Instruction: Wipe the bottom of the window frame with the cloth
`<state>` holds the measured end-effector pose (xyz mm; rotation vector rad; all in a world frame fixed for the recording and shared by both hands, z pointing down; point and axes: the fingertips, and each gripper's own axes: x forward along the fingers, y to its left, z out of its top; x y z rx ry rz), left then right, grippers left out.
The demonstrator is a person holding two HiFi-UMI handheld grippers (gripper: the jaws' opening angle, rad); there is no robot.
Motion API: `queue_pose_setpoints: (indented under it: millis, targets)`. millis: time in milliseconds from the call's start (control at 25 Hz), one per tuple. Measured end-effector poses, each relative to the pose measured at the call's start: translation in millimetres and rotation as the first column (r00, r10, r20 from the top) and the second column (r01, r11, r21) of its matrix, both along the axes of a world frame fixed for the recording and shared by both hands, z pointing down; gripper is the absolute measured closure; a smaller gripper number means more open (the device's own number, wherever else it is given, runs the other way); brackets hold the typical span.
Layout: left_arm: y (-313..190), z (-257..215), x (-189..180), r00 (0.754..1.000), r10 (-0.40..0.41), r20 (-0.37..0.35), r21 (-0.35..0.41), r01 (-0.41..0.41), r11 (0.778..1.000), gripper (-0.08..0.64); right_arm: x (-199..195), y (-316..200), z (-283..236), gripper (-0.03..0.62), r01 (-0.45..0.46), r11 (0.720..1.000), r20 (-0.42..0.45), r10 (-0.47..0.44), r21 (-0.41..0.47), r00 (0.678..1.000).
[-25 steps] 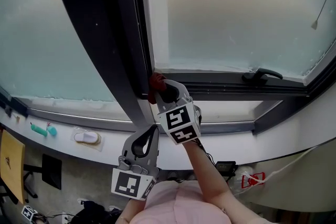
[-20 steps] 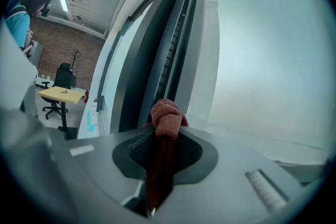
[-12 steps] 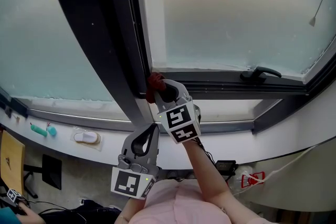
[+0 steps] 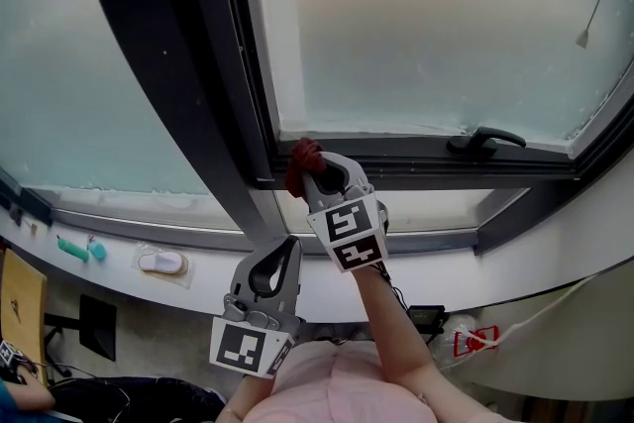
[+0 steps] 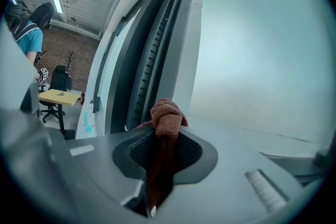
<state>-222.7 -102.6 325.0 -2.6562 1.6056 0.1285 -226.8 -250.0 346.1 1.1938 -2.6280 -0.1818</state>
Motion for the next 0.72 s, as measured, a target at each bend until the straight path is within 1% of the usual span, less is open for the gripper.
queue_pose_setpoints:
  millis: [360, 720]
  targets:
    - [1, -2, 19, 1.0, 0.024, 0.006, 0.001, -0.024, 1.0, 0.561, 32, -5, 0, 0.526, -0.033, 0.999, 0.021, 0.033, -0.013, 0.999]
    - [1, -3, 32, 1.0, 0.02, 0.005, 0.001, -0.02, 1.0, 0.561, 50, -6, 0, 0.526, -0.04, 0.999, 0.026, 0.04, -0.016, 0.999]
